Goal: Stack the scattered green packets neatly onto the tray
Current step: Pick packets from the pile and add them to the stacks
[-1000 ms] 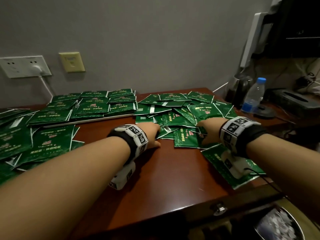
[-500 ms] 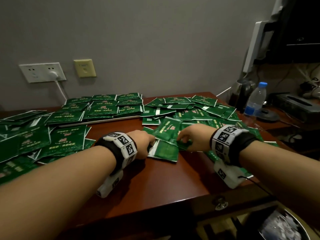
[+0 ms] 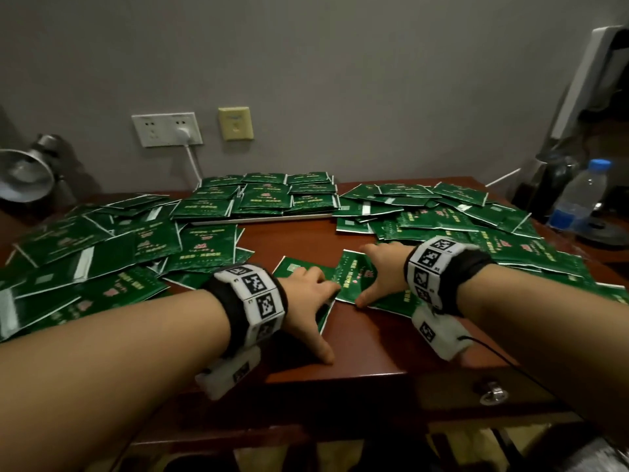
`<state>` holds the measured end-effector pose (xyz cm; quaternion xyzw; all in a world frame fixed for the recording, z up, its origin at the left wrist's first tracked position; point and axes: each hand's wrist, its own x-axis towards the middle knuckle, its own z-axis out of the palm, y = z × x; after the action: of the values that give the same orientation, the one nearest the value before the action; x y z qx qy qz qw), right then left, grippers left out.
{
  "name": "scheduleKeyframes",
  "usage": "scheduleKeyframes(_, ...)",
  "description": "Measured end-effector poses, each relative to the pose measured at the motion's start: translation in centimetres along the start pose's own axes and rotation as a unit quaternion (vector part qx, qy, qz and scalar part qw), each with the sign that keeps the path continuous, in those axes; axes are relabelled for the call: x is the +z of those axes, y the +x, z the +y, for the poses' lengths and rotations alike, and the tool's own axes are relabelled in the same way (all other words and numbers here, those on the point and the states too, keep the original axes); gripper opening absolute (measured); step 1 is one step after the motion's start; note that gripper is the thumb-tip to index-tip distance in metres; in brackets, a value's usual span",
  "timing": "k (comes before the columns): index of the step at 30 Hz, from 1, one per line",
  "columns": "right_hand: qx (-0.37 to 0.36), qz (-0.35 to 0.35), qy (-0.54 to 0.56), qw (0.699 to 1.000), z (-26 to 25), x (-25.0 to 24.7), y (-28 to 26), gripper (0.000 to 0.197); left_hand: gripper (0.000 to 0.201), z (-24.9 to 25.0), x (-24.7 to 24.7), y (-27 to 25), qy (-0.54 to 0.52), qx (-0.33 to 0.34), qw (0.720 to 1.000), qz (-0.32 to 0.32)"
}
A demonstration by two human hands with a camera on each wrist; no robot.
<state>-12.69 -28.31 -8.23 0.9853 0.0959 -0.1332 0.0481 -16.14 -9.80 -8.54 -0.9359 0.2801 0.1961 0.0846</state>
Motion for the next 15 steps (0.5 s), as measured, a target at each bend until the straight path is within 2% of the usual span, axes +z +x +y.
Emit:
scheduleKeyframes(2,-0.016,-0.030,-0.013,0.999,-0.7,0.2,-0.3,0.120,0.127,-0.1,0.2,-0.9,0.017,0.000,0.999,-0.044)
scheduleKeyframes(5,-0.051,-0.044,-0.029,0.997,-1.9,0.4,-1.1,0.115,0.133,-0.5,0.6,-2.3,0.040,-0.004,0.995,-0.086)
scheduleKeyframes(8,-0.100,-0.037,-0.052,0.993,-3.1,0.2,-1.8,0.099,0.136,-0.5,1.3,-3.7,0.091,0.009,0.991,-0.094)
scheduleKeyframes(10,-0.139,-0.023,-0.091,0.986,-4.0,0.3,-2.1,0.095,0.135,-0.4,1.8,-4.5,0.131,0.021,0.988,-0.082)
scheduleKeyframes(13,-0.178,-0.006,-0.182,0.967,-5.3,0.9,-2.5,0.101,0.120,-0.3,1.9,-5.6,0.130,0.027,0.989,-0.060)
scheduleKeyframes(15,-0.183,0.010,-0.205,0.962,-5.8,0.7,-2.6,0.099,0.093,-0.4,1.0,-6.2,0.061,0.024,0.997,-0.042)
